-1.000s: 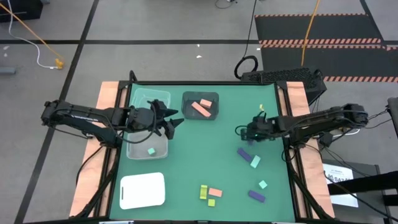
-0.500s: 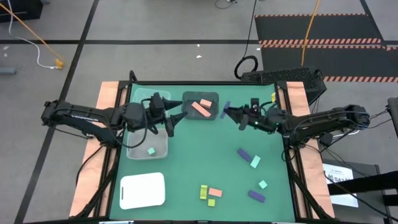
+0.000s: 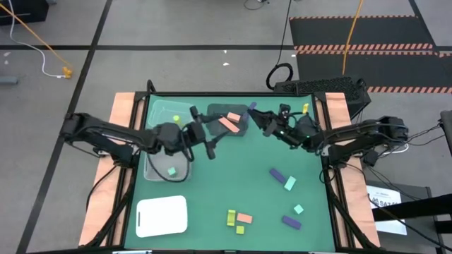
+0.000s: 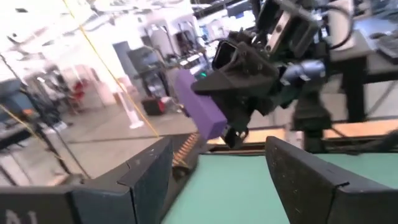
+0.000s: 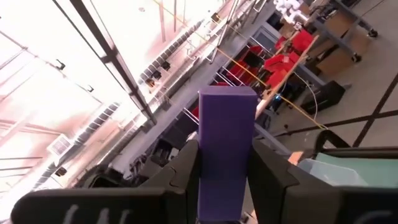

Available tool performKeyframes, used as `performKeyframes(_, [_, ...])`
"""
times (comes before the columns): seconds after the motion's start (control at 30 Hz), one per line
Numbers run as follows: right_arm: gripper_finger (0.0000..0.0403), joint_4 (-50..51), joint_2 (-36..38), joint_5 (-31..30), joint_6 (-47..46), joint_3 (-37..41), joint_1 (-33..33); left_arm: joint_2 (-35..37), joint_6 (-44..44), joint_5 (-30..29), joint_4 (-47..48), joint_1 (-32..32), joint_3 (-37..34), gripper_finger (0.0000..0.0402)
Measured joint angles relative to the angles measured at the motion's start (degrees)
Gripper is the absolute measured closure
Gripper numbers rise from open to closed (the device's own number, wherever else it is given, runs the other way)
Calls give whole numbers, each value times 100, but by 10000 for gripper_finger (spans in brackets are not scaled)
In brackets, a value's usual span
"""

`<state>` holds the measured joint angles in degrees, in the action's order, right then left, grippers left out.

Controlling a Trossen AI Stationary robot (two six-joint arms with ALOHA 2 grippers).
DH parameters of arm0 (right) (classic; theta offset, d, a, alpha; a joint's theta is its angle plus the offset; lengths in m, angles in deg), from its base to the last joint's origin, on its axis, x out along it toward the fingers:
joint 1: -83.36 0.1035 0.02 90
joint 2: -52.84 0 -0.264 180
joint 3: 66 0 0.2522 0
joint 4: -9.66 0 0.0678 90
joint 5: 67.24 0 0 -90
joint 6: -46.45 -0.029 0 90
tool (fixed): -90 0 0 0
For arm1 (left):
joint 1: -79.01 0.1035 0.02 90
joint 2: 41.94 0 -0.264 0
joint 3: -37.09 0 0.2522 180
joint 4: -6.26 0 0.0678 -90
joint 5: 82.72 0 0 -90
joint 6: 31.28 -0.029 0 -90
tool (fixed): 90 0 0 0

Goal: Sort & place blocks by color
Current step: Put the top right violet block into the white bin

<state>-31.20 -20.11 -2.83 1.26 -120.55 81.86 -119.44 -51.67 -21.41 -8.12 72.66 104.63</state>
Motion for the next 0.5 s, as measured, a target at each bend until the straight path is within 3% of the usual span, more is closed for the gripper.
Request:
performKeyframes(0.23, [318, 67, -808, 18, 35, -977, -2, -477, -736, -1024, -933, 0, 0, 147])
performKeyframes(0.5, [318, 248, -1345, 617, -415, -1460, -42, -450, -803, -1046, -974, 68, 0, 147])
